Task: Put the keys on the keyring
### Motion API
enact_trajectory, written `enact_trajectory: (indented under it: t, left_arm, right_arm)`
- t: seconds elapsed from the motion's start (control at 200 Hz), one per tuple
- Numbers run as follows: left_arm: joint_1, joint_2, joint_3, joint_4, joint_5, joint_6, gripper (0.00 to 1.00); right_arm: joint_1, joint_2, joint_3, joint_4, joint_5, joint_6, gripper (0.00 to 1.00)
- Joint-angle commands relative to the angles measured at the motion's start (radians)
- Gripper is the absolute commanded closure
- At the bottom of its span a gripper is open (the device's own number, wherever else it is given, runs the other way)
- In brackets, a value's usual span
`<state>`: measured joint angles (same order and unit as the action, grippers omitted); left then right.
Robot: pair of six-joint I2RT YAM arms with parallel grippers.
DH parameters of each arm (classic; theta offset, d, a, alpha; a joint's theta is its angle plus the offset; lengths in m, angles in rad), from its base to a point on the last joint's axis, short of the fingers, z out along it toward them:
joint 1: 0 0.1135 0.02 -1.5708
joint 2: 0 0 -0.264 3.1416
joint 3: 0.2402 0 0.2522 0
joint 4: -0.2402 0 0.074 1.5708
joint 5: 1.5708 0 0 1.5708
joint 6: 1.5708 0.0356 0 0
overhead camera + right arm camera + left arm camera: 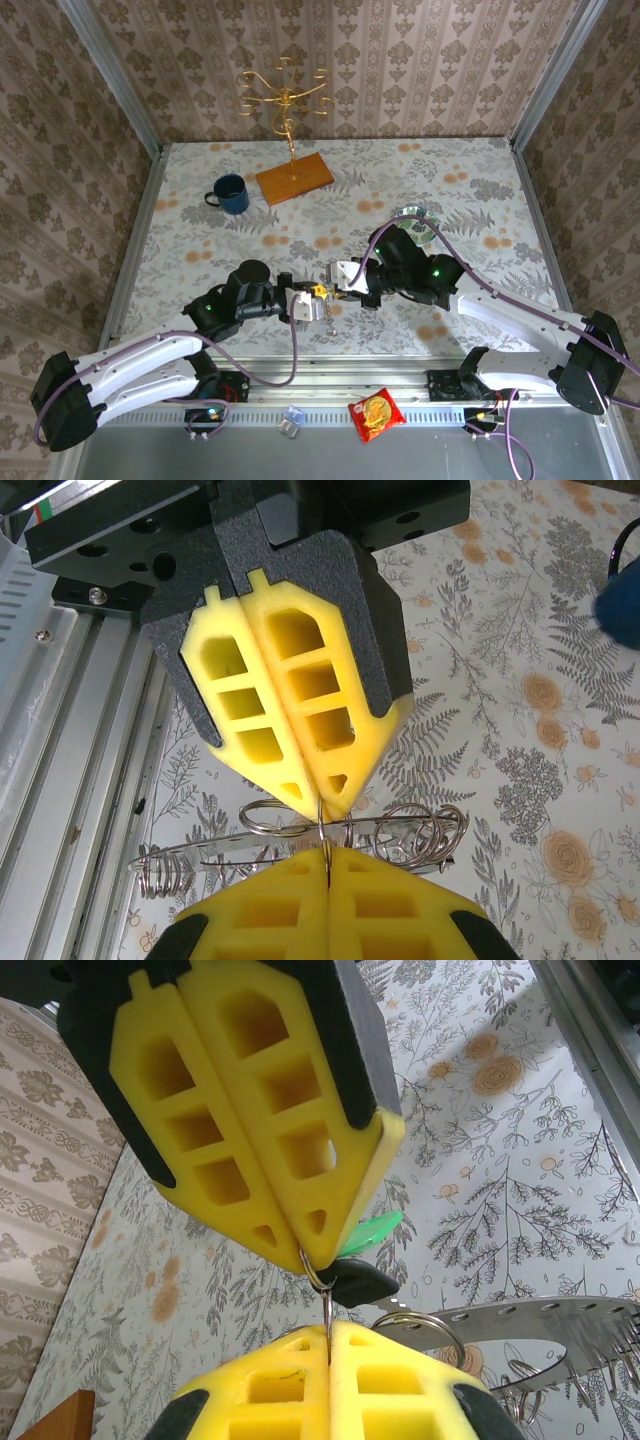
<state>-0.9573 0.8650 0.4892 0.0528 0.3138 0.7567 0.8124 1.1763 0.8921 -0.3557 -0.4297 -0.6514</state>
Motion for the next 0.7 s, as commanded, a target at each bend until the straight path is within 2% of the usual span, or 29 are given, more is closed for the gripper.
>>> enact_trajectory:
  t: [0.0,0.695]
  left_arm:
    - [-0.011,0.001,0.008,0.036,0.016,0.02,1.0]
    - [-0.022,0.007,-0.041,0.144,0.005,0.006,1.0]
  right_arm:
    - [-0.001,0.012,-0.002,0.021,0.007,0.003,1.0]
    - [0.005,0.067,-0.018,0.068,-0.017,0.028,1.0]
